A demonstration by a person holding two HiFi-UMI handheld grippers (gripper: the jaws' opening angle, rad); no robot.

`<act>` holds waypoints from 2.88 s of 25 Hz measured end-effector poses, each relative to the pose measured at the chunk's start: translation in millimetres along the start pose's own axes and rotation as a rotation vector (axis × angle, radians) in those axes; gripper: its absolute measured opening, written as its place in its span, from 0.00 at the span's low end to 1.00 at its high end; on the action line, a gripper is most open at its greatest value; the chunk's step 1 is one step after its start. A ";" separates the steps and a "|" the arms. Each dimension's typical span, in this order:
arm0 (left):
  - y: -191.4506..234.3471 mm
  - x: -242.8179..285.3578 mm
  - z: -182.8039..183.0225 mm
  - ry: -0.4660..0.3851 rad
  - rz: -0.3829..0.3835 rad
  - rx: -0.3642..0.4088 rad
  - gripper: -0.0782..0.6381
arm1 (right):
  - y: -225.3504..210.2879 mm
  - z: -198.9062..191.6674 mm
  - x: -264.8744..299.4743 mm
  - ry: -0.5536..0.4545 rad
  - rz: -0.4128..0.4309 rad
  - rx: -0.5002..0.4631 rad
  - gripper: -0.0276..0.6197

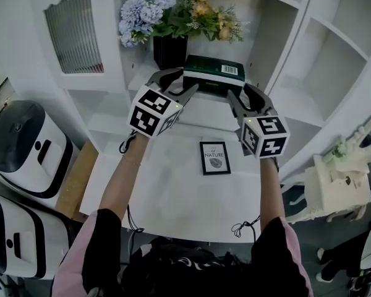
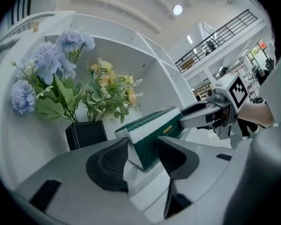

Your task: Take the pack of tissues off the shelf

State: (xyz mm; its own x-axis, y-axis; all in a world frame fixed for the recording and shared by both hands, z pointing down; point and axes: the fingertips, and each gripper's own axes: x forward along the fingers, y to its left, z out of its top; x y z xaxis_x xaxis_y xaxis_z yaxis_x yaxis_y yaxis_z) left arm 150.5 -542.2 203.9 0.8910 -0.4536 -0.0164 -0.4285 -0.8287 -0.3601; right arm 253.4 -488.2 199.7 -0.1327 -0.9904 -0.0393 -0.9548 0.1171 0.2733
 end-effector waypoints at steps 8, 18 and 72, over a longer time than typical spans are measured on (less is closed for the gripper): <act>-25.4 -32.3 11.3 -0.060 0.059 0.051 0.39 | 17.4 4.7 -33.3 -0.063 0.026 -0.032 0.35; -80.9 -87.1 15.9 -0.090 0.099 0.048 0.39 | 47.9 -1.7 -97.0 -0.105 0.105 -0.042 0.35; -280.8 -406.8 -80.8 0.144 0.258 -0.170 0.39 | 328.8 -108.0 -332.2 0.137 0.333 0.168 0.34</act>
State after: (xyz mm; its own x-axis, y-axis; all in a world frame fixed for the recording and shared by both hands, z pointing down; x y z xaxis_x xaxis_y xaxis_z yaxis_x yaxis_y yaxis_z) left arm -103.8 -151.5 387.0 0.7252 -0.6867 0.0493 -0.6663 -0.7181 -0.2008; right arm 12.3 -128.7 406.5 -0.4165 -0.8956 0.1562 -0.8973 0.4326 0.0879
